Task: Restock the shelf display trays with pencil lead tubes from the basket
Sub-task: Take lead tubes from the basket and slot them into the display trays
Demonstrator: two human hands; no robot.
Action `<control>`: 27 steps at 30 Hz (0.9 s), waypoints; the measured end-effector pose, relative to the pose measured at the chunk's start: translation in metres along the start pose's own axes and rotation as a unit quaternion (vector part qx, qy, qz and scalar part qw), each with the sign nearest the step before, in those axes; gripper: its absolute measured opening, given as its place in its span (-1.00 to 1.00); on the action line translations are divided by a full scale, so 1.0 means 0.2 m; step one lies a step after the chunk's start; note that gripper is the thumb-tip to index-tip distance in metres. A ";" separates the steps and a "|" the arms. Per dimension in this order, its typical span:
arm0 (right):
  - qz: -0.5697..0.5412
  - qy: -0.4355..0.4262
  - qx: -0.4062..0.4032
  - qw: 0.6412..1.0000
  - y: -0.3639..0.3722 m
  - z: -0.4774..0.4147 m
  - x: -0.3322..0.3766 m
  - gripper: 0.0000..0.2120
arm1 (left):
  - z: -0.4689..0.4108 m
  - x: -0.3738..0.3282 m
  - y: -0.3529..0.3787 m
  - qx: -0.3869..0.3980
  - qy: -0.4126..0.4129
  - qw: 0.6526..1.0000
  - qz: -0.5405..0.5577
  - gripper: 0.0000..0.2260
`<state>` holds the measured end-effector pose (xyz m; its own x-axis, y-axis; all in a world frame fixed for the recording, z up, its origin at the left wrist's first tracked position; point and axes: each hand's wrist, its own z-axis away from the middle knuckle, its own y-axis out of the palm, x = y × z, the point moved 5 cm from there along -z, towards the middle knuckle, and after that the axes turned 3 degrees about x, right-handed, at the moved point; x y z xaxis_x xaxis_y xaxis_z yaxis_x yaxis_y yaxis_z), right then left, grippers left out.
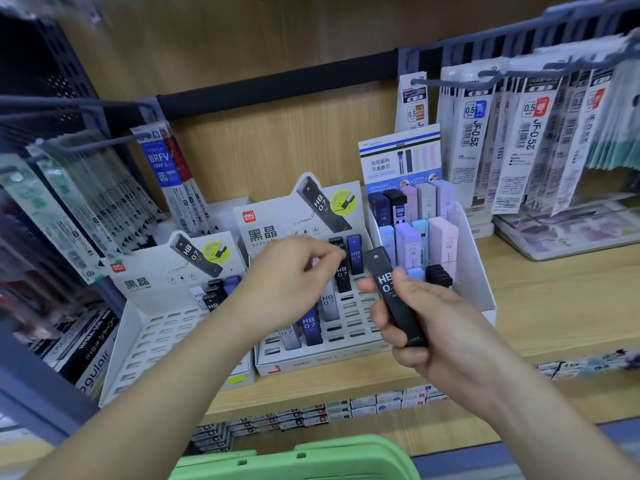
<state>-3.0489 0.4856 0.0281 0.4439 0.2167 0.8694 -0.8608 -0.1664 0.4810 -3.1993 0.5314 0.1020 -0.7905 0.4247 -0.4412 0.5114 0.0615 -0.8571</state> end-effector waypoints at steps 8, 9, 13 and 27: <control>0.115 -0.022 0.009 0.993 0.11 0.02 -0.03 -0.65 | 0.17 0.00 -0.19 -0.087 -0.078 0.935 0.336 -0.86; 0.171 -0.044 -0.026 0.984 0.09 0.02 -0.04 -0.70 | 0.18 0.06 -0.28 -0.146 -0.088 0.932 0.321 -0.86; 0.455 -0.145 -0.075 0.875 0.07 0.01 -0.04 -0.84 | 0.23 0.25 -0.57 -0.262 -0.083 0.927 0.257 -0.87; 0.766 -0.114 0.007 0.633 0.20 0.00 -0.21 -0.67 | 0.18 0.50 -0.18 -0.173 -0.086 0.977 0.095 -0.85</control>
<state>-3.1027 0.4694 0.0102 -0.8827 -0.3531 0.3100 -0.3233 -0.0223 -0.9460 -3.3090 0.5399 0.0782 -0.7003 0.3023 -0.6467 0.7138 0.3109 -0.6276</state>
